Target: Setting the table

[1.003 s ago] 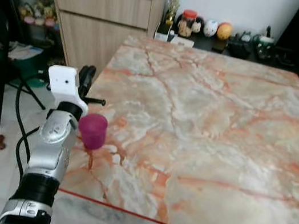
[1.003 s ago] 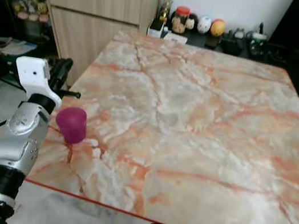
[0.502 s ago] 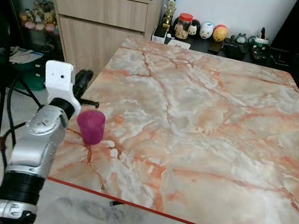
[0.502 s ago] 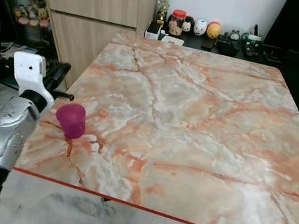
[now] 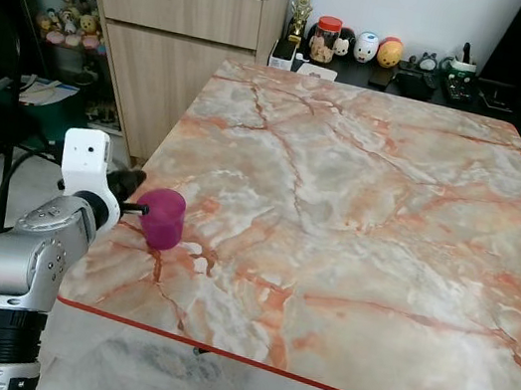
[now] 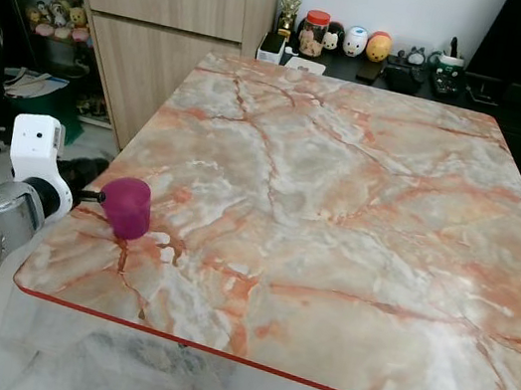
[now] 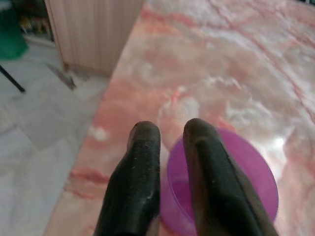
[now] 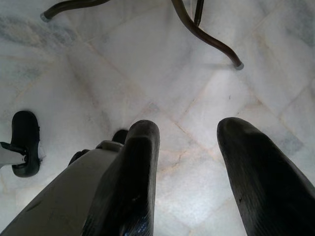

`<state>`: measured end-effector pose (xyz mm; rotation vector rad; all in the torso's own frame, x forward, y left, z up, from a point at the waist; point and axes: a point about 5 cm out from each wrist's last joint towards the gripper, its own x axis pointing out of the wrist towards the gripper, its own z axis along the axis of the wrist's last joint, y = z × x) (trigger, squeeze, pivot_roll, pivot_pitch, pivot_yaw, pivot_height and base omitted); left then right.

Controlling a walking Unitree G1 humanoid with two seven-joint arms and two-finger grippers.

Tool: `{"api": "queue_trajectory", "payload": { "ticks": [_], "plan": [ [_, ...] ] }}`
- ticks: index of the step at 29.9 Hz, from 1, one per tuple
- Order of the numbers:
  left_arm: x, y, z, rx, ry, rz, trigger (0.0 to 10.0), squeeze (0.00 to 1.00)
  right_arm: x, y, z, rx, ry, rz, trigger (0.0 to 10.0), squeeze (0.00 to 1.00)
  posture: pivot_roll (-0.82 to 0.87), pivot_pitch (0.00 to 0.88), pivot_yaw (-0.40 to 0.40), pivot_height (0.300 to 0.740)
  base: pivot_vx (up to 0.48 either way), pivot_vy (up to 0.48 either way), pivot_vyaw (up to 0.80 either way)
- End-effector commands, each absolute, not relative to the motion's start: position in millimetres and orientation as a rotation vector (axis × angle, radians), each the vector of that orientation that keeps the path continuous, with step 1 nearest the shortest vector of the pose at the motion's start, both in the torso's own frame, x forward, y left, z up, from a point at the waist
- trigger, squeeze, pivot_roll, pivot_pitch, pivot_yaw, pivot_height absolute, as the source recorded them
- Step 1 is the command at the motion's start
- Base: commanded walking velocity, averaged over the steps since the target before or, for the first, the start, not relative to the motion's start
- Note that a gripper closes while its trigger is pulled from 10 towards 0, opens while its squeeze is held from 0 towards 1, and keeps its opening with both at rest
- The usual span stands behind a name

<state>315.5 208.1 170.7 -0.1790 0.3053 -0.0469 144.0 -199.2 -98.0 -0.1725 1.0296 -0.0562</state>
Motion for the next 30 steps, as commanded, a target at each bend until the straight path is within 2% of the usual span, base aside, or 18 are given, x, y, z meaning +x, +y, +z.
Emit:
{"api": "queue_trajectory", "payload": {
  "ticks": [1, 2, 3, 30],
  "plan": [
    [315, 205, 178, -0.200, 0.322, -0.066, 10.0, 0.18, 140, -200, -100, -0.172, 1.050, -0.054, 10.0, 0.00, 0.05, 0.000, 0.003, 0.740, 0.000, 0.000, 0.00],
    [315, 205, 178, -0.200, 0.322, -0.066, 10.0, 0.18, 140, -200, -100, -0.172, 1.050, -0.054, 10.0, 0.00, 0.05, 0.000, 0.003, 0.740, 0.000, 0.000, 0.00],
    [315, 204, 179, -0.201, 0.329, -0.071, 10.0, 0.00, 139, -200, -100, -0.172, 1.052, -0.055, 10.0, 0.00, 0.06, 0.000, 0.003, 0.740, 0.000, 0.000, 0.00],
    [314, 200, 185, -0.234, 0.426, -0.037, 10.0, 0.00, 137, -197, -101, -0.160, 1.056, -0.052, 10.0, 0.00, 0.06, 0.000, 0.006, 0.740, 0.000, 0.000, 0.00]
  ]
}}
